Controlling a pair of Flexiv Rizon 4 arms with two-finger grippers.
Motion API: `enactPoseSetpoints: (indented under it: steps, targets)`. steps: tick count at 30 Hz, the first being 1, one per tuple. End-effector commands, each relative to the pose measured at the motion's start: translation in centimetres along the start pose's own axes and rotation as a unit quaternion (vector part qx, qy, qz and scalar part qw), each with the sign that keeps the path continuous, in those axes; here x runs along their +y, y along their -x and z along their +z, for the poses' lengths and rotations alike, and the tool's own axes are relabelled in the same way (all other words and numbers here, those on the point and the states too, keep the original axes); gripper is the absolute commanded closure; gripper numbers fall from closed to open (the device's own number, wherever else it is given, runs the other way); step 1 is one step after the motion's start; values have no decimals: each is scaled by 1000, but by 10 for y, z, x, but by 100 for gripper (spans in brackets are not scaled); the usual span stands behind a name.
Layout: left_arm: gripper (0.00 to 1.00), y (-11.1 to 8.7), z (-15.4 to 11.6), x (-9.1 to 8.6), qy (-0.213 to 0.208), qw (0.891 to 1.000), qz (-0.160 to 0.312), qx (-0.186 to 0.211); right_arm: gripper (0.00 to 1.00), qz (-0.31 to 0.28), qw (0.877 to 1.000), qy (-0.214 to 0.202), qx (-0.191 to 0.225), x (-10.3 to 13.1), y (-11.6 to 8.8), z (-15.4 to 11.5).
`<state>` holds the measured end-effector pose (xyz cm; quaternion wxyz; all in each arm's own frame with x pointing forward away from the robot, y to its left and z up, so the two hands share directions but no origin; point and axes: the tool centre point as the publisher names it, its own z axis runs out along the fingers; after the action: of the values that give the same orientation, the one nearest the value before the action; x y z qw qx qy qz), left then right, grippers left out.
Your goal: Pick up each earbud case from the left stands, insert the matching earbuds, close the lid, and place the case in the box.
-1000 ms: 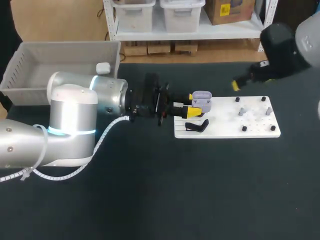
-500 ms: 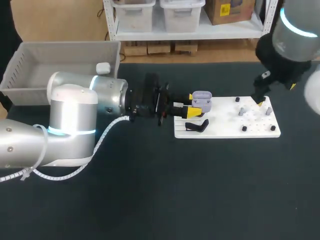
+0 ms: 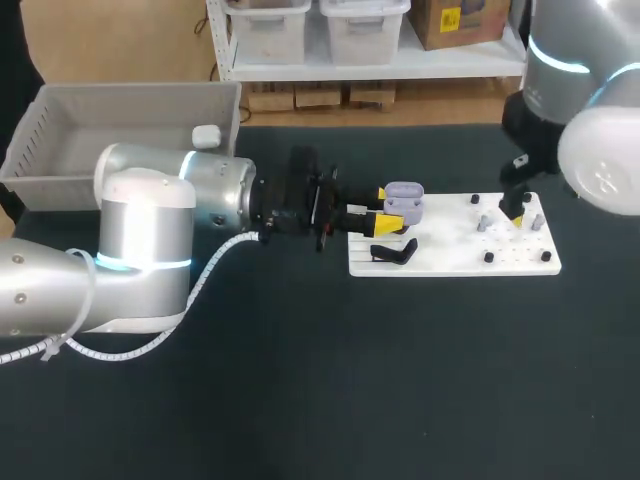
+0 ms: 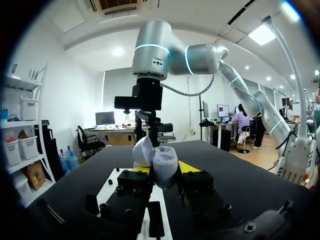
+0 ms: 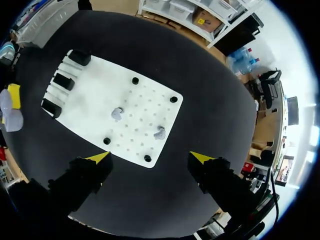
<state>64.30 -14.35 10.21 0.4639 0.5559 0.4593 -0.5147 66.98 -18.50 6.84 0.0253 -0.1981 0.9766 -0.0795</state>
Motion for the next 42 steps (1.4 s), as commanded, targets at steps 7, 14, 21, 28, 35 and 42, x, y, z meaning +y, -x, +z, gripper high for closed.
enactPoseSetpoints:
  steps: [7,14,21,28,35,42]
  targets:
    - [100,-1,0,-1,2,1000,2,-1,51,25,999,-19,17,0,7,21]
    - [100,-1,0,-1,2,1000,2,-1,56,43,998,-30,18,-2,8,29]
    - [100,-1,0,-1,2,1000,2,-1,54,54,998,-40,20,-1,7,38]
    - [100,-1,0,-1,2,1000,2,-1,52,65,997,-50,11,-2,9,42]
    - [100,-1,0,-1,2,1000,2,-1,55,74,996,-52,10,-4,10,48]
    - [100,-1,0,-1,2,1000,2,-1,57,80,995,-54,7,-6,11,52]
